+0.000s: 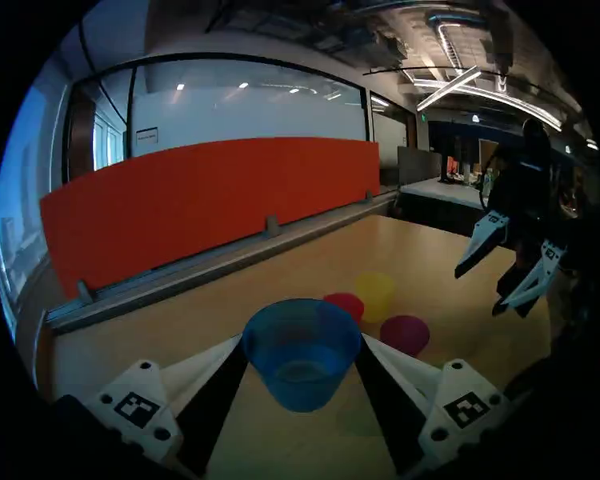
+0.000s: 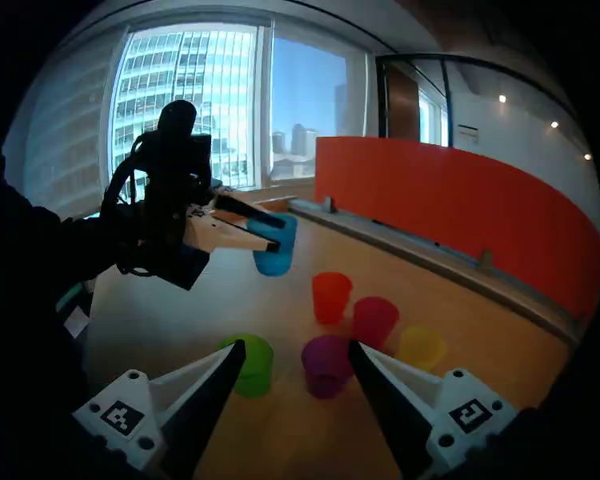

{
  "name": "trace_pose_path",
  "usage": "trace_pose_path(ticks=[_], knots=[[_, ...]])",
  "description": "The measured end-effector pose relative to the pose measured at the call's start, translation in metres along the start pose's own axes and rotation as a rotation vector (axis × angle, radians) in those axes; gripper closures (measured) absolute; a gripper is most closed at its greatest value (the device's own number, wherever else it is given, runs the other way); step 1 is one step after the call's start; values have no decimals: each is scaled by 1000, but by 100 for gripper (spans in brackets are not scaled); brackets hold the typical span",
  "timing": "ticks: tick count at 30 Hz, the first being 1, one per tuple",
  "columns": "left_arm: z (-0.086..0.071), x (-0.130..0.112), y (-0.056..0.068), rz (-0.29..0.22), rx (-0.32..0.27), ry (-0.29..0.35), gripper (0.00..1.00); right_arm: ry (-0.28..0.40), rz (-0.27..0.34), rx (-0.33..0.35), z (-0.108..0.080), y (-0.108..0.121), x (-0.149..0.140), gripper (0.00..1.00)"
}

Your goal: Pour water

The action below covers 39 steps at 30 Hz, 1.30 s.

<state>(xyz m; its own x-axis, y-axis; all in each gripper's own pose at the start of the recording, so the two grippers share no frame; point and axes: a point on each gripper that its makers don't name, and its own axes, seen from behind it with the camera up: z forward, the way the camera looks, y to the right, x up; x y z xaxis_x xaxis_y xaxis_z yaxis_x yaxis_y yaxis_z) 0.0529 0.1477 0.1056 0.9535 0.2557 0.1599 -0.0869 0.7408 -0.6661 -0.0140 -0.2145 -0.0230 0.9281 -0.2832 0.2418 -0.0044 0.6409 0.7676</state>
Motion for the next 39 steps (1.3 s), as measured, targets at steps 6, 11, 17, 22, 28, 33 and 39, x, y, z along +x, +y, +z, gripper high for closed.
trace_pose_path(ticks=[6, 11, 17, 22, 28, 33, 39], knots=[[-14, 24, -6, -1, 20, 63, 12, -10, -12, 10, 4, -5, -4, 1], [-23, 39, -6, -3, 29, 108, 12, -19, -28, 13, 8, -8, -7, 1], [-32, 55, -5, -13, 33, 157, 12, -33, -46, 20, 13, -12, -12, 1], [-39, 68, -4, -3, 38, 189, 12, -48, -55, 25, 16, -16, -19, 1], [-46, 84, -2, 8, 41, 229, 12, -61, -58, 32, 20, -19, -26, 1], [-51, 95, -1, 2, 39, 256, 12, -71, -60, 36, 22, -20, -30, 0], [-54, 100, -2, 4, 45, 264, 12, -81, -62, 50, 25, -23, -35, 0]])
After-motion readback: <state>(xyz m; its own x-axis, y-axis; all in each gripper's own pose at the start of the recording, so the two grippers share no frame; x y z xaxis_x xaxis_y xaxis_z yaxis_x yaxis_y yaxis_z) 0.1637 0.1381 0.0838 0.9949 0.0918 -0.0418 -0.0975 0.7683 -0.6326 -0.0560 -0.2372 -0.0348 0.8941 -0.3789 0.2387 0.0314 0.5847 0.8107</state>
